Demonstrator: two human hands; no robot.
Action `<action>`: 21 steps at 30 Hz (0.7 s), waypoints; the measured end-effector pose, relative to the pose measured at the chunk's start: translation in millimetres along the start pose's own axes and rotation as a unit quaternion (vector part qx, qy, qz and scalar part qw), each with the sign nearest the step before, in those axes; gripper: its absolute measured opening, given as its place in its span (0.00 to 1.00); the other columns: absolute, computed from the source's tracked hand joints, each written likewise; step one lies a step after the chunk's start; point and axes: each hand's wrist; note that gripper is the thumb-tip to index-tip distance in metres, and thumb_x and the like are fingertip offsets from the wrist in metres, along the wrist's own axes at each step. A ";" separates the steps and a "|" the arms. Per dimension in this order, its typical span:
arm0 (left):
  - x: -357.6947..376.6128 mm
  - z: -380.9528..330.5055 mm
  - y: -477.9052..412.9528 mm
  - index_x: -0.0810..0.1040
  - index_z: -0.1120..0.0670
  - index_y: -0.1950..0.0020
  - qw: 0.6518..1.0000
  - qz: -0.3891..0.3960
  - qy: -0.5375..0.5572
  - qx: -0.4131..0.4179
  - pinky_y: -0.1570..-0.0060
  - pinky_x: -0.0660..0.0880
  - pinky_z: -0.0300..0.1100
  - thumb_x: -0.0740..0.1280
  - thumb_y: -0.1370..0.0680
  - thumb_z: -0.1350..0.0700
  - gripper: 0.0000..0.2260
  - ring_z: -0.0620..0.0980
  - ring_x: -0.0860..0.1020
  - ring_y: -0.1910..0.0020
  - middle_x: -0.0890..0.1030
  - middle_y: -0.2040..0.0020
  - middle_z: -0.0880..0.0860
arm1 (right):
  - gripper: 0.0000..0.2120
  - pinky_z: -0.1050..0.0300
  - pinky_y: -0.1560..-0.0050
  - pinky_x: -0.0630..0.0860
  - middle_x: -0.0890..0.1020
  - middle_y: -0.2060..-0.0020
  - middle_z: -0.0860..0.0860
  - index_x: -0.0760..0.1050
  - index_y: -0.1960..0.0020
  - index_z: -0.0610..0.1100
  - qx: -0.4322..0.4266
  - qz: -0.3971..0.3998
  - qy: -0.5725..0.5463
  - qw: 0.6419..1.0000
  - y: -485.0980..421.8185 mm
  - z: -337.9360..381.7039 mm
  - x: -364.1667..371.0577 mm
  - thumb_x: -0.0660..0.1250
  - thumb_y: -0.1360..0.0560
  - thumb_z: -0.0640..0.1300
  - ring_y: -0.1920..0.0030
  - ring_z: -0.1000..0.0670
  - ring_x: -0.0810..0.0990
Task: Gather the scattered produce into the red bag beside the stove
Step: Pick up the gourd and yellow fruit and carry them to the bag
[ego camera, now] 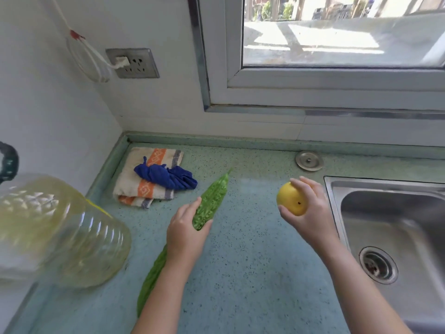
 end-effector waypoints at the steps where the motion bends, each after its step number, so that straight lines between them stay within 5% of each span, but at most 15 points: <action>1: -6.2 -2.8 7.9 0.70 0.51 0.32 1.000 -0.004 0.011 0.004 0.45 0.72 0.46 0.72 0.29 0.56 0.26 0.49 0.73 0.44 0.74 0.41 0.50 | 0.29 0.52 0.43 0.66 0.67 0.35 0.47 0.70 0.36 0.48 -0.005 0.005 -0.012 1.000 9.1 8.9 -1.9 0.75 0.35 0.43 0.37 0.45 0.66; 7: -39.3 -13.1 53.9 0.70 0.50 0.32 0.997 -0.015 0.065 0.030 0.49 0.75 0.44 0.73 0.29 0.55 0.27 0.47 0.75 0.48 0.75 0.46 0.48 | 0.28 0.55 0.46 0.66 0.67 0.39 0.53 0.70 0.38 0.52 -0.048 0.035 -0.065 0.996 58.6 55.1 -3.1 0.75 0.35 0.44 0.39 0.48 0.67; 16: -82.1 16.0 125.6 0.71 0.51 0.33 0.991 -0.041 0.121 0.025 0.55 0.64 0.17 0.73 0.29 0.54 0.26 0.32 0.71 0.51 0.73 0.45 0.45 | 0.28 0.61 0.50 0.67 0.67 0.40 0.56 0.65 0.43 0.62 -0.084 0.088 -0.109 0.987 132.3 106.8 15.8 0.75 0.35 0.44 0.42 0.52 0.68; 21: -105.1 42.8 163.8 0.71 0.50 0.33 0.985 -0.067 0.160 -0.012 0.56 0.64 0.17 0.73 0.30 0.53 0.26 0.29 0.70 0.50 0.74 0.45 0.42 | 0.27 0.61 0.50 0.67 0.68 0.40 0.57 0.66 0.41 0.60 -0.110 0.129 -0.107 0.980 165.8 127.9 34.1 0.75 0.34 0.45 0.42 0.53 0.68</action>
Point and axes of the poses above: each hand's wrist, its own y-axis away from the middle knuckle, its own x-axis out of the palm, z = x × y
